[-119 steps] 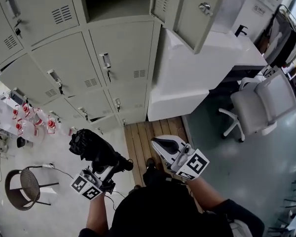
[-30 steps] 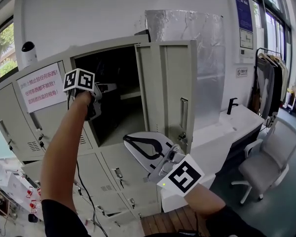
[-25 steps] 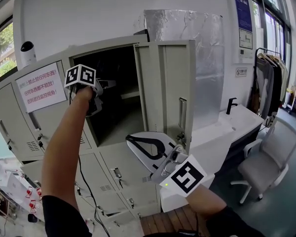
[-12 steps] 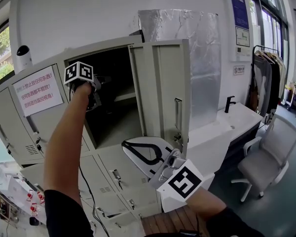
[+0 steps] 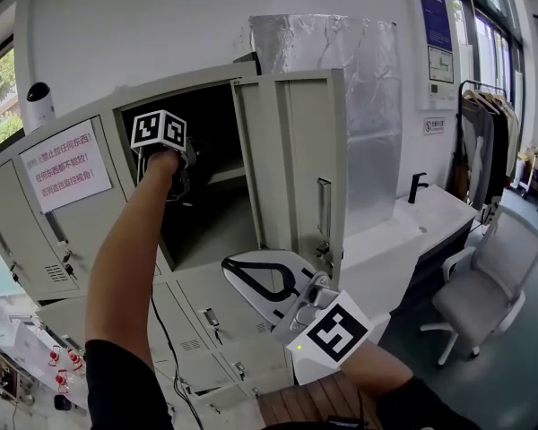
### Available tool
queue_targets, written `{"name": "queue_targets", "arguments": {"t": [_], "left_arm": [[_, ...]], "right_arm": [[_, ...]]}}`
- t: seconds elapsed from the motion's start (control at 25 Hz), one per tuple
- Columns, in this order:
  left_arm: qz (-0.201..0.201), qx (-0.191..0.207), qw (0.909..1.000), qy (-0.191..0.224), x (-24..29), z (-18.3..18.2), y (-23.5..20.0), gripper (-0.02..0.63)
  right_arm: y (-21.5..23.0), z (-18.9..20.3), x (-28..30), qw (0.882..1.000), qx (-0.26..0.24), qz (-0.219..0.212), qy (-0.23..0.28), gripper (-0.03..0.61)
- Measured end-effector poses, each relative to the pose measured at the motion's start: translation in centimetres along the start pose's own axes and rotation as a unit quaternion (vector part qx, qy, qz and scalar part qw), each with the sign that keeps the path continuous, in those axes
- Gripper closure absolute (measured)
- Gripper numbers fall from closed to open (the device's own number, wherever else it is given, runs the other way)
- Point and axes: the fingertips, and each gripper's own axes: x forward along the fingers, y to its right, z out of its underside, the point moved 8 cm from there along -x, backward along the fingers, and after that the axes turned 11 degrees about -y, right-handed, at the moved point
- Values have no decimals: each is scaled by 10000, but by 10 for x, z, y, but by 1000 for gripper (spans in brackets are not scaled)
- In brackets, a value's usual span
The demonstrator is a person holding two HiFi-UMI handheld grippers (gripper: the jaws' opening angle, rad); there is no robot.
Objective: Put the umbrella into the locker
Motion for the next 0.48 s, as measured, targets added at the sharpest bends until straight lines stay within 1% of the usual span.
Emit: {"name": "queue_targets", "arguments": {"t": [0.16, 0.28, 0.48], "left_arm": [[-151, 254, 9995, -143, 5, -4, 6, 334], [-390, 438, 9981, -174, 7, -9, 7, 334], [-563, 673, 9959, -228, 10, -10, 10, 331]], "right_arm": [[1, 2, 1, 10000, -10, 0, -16, 566], [2, 5, 1, 10000, 27, 3, -29, 566], [5, 7, 1, 10000, 13, 38, -59, 566]]}}
